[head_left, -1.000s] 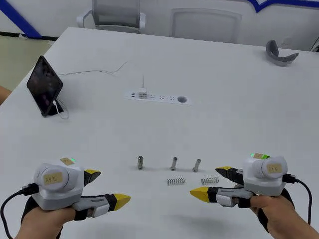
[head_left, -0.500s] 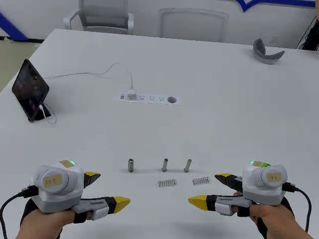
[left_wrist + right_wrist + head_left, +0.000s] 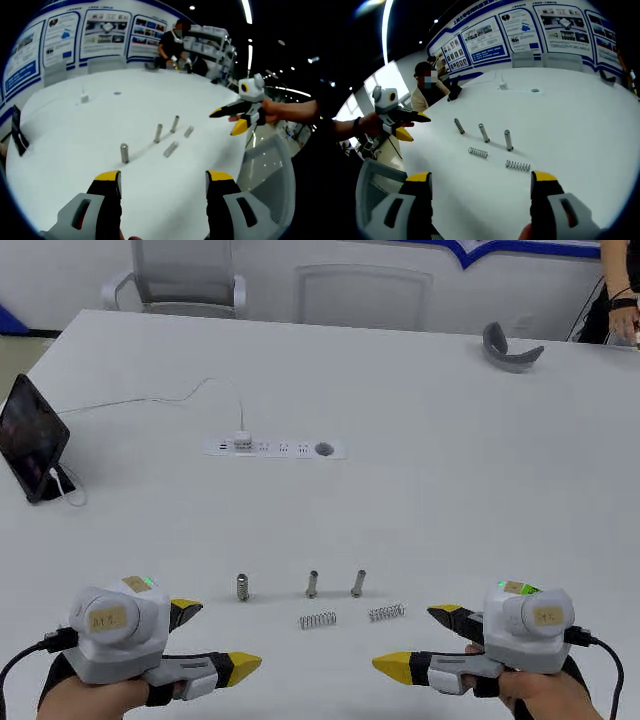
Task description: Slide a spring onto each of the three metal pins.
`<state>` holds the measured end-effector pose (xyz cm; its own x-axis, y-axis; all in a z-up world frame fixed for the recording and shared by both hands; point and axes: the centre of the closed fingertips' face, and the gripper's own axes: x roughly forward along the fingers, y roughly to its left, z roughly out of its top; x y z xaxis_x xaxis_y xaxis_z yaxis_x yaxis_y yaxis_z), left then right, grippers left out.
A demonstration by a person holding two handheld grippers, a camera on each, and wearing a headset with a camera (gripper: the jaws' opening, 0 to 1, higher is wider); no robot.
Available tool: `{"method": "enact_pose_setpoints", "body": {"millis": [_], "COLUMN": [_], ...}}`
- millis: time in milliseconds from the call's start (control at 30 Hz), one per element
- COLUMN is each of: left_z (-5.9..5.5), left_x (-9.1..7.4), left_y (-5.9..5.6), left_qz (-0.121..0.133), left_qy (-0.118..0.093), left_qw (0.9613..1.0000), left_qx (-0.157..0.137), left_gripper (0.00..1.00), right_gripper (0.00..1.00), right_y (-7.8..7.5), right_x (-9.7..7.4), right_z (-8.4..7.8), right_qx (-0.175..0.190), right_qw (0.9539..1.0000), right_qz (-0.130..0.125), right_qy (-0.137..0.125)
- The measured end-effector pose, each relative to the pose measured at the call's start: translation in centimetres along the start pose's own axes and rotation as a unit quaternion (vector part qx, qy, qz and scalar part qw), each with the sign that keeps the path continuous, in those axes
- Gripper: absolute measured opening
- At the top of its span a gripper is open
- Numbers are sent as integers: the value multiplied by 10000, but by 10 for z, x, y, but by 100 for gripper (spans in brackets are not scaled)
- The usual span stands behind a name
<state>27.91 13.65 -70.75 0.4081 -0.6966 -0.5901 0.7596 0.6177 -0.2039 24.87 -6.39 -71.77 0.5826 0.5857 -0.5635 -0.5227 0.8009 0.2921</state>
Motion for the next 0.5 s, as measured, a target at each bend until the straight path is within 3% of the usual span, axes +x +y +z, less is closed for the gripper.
{"method": "enact_pose_setpoints", "body": {"millis": [500], "left_z": [10], "left_x": [30], "left_y": [-21], "left_qz": [-404], "left_qy": [352], "left_qw": [9967], "left_qx": [602], "left_gripper": [70], "right_gripper": [83], "right_y": [-3], "right_x": [-9], "right_z": [-12], "right_qx": [160], "right_qw": [9999], "right_qz": [-58], "right_qy": [11]}}
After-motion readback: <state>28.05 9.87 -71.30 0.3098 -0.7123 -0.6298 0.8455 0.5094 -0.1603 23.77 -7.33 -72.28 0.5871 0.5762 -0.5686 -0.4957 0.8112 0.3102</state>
